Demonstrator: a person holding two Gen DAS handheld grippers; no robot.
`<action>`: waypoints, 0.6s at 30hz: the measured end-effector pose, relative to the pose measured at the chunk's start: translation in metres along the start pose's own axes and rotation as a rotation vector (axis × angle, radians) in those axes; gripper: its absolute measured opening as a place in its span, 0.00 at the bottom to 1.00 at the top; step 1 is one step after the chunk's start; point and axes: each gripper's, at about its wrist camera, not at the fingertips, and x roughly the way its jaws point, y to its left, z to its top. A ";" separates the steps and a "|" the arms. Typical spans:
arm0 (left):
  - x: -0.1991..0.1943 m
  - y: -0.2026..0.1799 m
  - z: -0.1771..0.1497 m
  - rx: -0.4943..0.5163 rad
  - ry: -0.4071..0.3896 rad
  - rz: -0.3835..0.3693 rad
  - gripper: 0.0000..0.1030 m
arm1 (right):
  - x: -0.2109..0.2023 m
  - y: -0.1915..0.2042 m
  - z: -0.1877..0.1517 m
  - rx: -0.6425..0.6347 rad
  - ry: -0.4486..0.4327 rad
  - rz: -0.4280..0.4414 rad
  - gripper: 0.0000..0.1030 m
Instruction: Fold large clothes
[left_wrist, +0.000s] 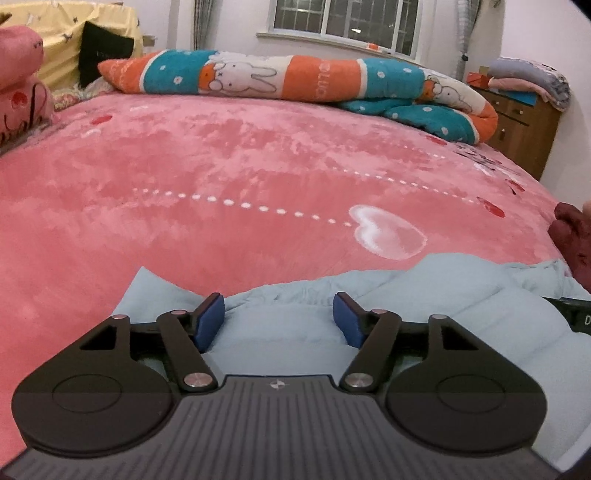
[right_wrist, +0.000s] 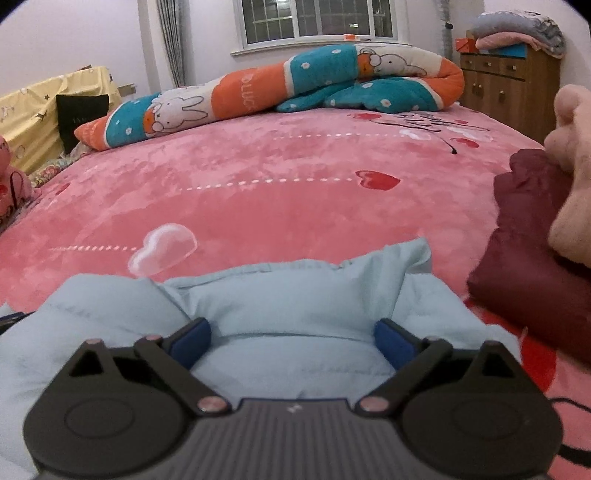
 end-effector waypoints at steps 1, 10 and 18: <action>0.005 0.003 0.000 -0.008 0.005 -0.004 0.80 | 0.004 0.000 0.000 0.000 -0.001 0.002 0.95; 0.020 0.001 0.001 -0.011 0.034 0.014 0.89 | 0.016 -0.001 -0.002 0.000 -0.011 0.004 0.97; 0.010 -0.004 0.000 0.012 0.035 0.039 0.91 | 0.013 -0.001 0.000 0.001 -0.014 0.008 0.98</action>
